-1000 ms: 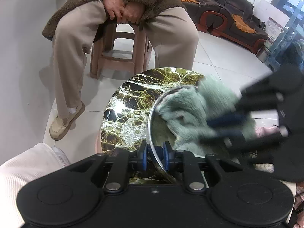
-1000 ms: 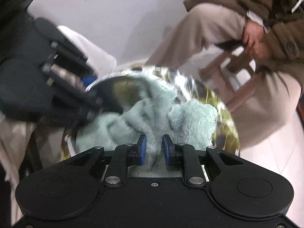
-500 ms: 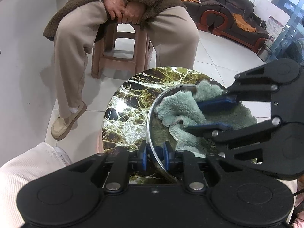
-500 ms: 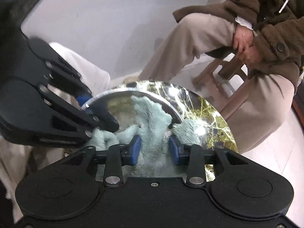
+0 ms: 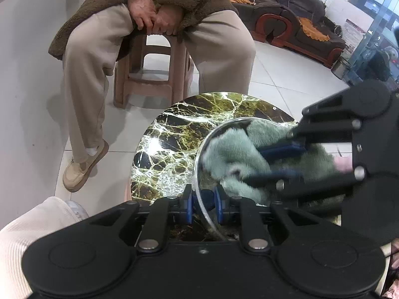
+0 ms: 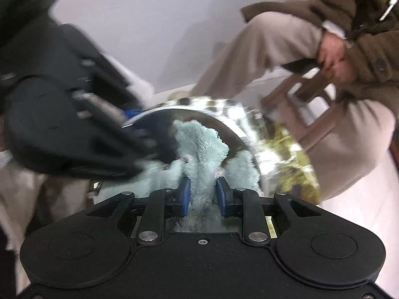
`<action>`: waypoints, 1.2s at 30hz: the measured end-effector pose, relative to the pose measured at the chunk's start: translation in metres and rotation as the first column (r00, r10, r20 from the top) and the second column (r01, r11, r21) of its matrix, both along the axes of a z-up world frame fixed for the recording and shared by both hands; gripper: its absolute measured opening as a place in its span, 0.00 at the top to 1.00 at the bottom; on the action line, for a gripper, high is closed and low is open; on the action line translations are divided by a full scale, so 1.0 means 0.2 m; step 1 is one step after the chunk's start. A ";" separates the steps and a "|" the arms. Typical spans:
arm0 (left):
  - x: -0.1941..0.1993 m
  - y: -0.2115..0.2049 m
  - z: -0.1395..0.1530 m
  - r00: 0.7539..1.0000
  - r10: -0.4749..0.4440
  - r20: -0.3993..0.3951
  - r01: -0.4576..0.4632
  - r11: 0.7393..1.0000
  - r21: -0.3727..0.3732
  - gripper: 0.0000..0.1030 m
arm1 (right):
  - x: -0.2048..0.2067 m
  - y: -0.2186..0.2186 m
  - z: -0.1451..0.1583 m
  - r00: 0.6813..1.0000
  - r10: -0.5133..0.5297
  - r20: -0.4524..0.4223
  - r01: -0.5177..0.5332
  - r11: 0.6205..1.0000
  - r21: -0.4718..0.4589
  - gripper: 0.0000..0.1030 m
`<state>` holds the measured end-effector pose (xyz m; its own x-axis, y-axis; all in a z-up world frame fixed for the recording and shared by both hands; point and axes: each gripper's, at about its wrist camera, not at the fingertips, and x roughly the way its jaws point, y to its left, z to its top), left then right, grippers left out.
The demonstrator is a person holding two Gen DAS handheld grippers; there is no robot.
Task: Clean bowl
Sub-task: 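Hold the bowl rim with the left gripper while the right gripper wipes the towel along the rim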
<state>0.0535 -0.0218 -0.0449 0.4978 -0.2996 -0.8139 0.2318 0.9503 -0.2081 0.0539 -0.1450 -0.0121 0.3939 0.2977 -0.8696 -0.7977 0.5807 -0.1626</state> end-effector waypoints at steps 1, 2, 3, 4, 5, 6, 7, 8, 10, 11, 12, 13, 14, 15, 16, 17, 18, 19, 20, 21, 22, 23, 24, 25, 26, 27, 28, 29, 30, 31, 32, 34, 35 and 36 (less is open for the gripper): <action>0.00 0.00 0.00 1.000 -0.001 0.003 0.001 1.000 -0.001 0.84 | -0.01 -0.01 0.00 1.000 -0.005 0.000 0.005 1.000 -0.004 0.80; 0.01 0.00 0.00 1.000 -0.002 0.006 0.002 1.000 -0.002 0.84 | -0.02 -0.02 0.00 1.000 -0.009 0.000 0.009 1.000 -0.011 0.80; 0.02 0.00 0.00 1.000 -0.005 0.009 0.005 1.000 -0.002 0.84 | -0.05 -0.04 0.00 1.000 -0.015 -0.012 0.014 1.000 -0.023 0.80; 0.03 0.00 -0.01 1.000 -0.012 0.010 0.012 1.000 -0.005 0.84 | -0.06 -0.04 0.00 1.000 -0.022 -0.019 0.021 1.000 -0.020 0.79; 0.05 -0.01 -0.01 1.000 -0.024 0.013 0.025 1.000 -0.005 0.84 | -0.08 -0.06 0.00 0.999 -0.041 -0.032 0.040 0.999 -0.010 0.78; 0.06 -0.02 -0.01 0.999 -0.037 0.016 0.037 0.999 -0.003 0.84 | -0.09 -0.06 0.00 0.997 -0.063 -0.045 0.063 0.998 0.000 0.78; 0.07 -0.03 -0.01 0.999 -0.046 0.020 0.046 0.999 -0.001 0.84 | -0.09 -0.07 0.01 0.995 -0.085 -0.057 0.085 0.996 0.009 0.78; 0.09 -0.04 -0.01 0.998 -0.059 0.029 0.059 0.998 0.001 0.83 | -0.09 -0.07 0.01 0.992 -0.107 -0.069 0.108 0.994 0.018 0.78; 0.15 -0.05 -0.01 0.996 -0.085 0.036 0.086 0.996 -0.012 0.82 | -0.09 -0.07 0.01 0.985 -0.150 -0.086 0.154 0.988 0.033 0.78; 0.18 -0.05 -0.01 0.995 -0.095 0.033 0.096 0.995 -0.027 0.82 | -0.08 -0.07 0.01 0.976 -0.193 -0.100 0.198 0.979 0.046 0.78; 0.20 -0.04 -0.01 0.995 -0.098 0.026 0.099 0.994 -0.038 0.83 | -0.08 -0.07 0.01 0.971 -0.216 -0.103 0.222 0.974 0.052 0.78; 0.21 -0.04 -0.01 0.995 -0.098 0.025 0.099 0.994 -0.045 0.83 | -0.08 -0.07 0.01 0.968 -0.228 -0.104 0.234 0.971 0.054 0.78; 0.21 -0.03 0.01 0.995 -0.096 0.034 0.098 0.994 -0.045 0.83 | -0.07 -0.08 0.01 0.965 -0.240 -0.102 0.247 0.968 0.055 0.78; 0.19 -0.02 0.03 0.994 -0.096 0.043 0.098 0.994 -0.047 0.82 | -0.07 -0.08 0.01 0.962 -0.253 -0.100 0.259 0.964 0.057 0.78; 0.16 0.00 0.05 0.994 -0.094 0.047 0.096 0.994 -0.056 0.81 | -0.07 -0.09 0.01 0.959 -0.265 -0.099 0.271 0.961 0.058 0.78; 0.13 0.03 0.07 0.996 -0.084 0.041 0.087 0.994 -0.070 0.78 | -0.07 -0.09 0.01 0.958 -0.270 -0.099 0.276 0.959 0.061 0.78; 0.10 0.06 0.09 0.997 -0.068 0.033 0.071 0.994 -0.081 0.77 | -0.07 -0.09 0.01 0.956 -0.274 -0.100 0.281 0.957 0.065 0.78; 0.07 0.08 0.10 0.998 -0.051 0.025 0.053 0.995 -0.086 0.77 | -0.07 -0.10 0.01 0.957 -0.274 -0.096 0.281 0.958 0.066 0.78; 0.05 0.10 0.10 0.999 -0.040 0.020 0.041 0.995 -0.088 0.76 | -0.07 -0.10 0.01 0.957 -0.274 -0.092 0.281 0.957 0.067 0.78; 0.04 0.11 0.11 1.000 -0.028 0.013 0.029 0.995 -0.091 0.75 | -0.08 -0.10 0.01 0.957 -0.276 -0.088 0.282 0.957 0.071 0.78; 0.00 0.12 0.12 1.000 -0.010 -0.002 0.010 0.995 -0.103 0.74 | -0.08 -0.10 0.01 0.957 -0.277 -0.084 0.283 0.956 0.074 0.78; -0.02 0.13 0.12 1.000 0.002 -0.013 -0.003 0.994 -0.113 0.74 | -0.08 -0.10 0.01 0.957 -0.278 -0.080 0.284 0.956 0.078 0.78; -0.03 0.13 0.13 1.000 0.006 -0.017 -0.008 0.993 -0.114 0.75 | -0.09 -0.10 0.01 0.958 -0.278 -0.075 0.284 0.955 0.082 0.78; -0.03 0.12 0.12 1.000 0.012 -0.020 -0.014 0.994 -0.112 0.75 | -0.09 -0.09 0.00 0.958 -0.278 -0.070 0.284 0.955 0.086 0.78; -0.03 0.12 0.12 1.000 0.018 -0.021 -0.020 0.994 -0.106 0.75 | -0.08 -0.09 0.00 0.958 -0.279 -0.067 0.285 0.955 0.086 0.78; -0.03 0.11 0.12 0.999 0.025 -0.022 -0.027 0.995 -0.101 0.80 | -0.09 -0.09 0.00 0.958 -0.282 -0.060 0.286 0.954 0.086 0.78; -0.03 0.11 0.11 0.999 0.031 -0.028 -0.034 0.993 -0.112 0.85 | -0.09 -0.09 0.00 0.957 -0.283 -0.055 0.287 0.954 0.086 0.78; -0.02 0.10 0.12 0.999 0.037 -0.032 -0.040 0.991 -0.125 0.86 | -0.10 -0.08 0.00 0.957 -0.285 -0.049 0.288 0.954 0.086 0.78; -0.02 0.10 0.12 0.999 0.040 -0.029 -0.044 0.992 -0.122 0.88 | -0.09 -0.08 0.00 0.955 -0.292 -0.047 0.295 0.952 0.086 0.78; -0.02 0.09 0.12 0.999 0.038 -0.017 -0.039 0.993 -0.113 0.89 | -0.09 -0.09 0.00 0.955 -0.294 -0.047 0.298 0.951 0.086 0.78; -0.02 0.09 0.13 0.999 0.032 -0.004 -0.032 0.994 -0.104 0.91 | -0.09 -0.09 0.00 0.954 -0.297 -0.047 0.301 0.950 0.087 0.78; 0.01 0.08 0.12 1.000 0.018 0.010 -0.017 0.995 -0.095 0.93 | -0.10 -0.09 0.01 0.950 -0.308 -0.054 0.312 0.946 0.090 0.78; 0.03 0.07 0.12 1.000 0.005 0.017 -0.004 0.996 -0.091 0.94 | -0.11 -0.09 0.01 0.948 -0.313 -0.057 0.317 0.944 0.088 0.78; 0.05 0.07 0.12 1.000 -0.006 0.026 0.008 0.996 -0.085 0.95 | -0.12 -0.09 0.01 0.947 -0.315 -0.059 0.319 0.944 0.085 0.78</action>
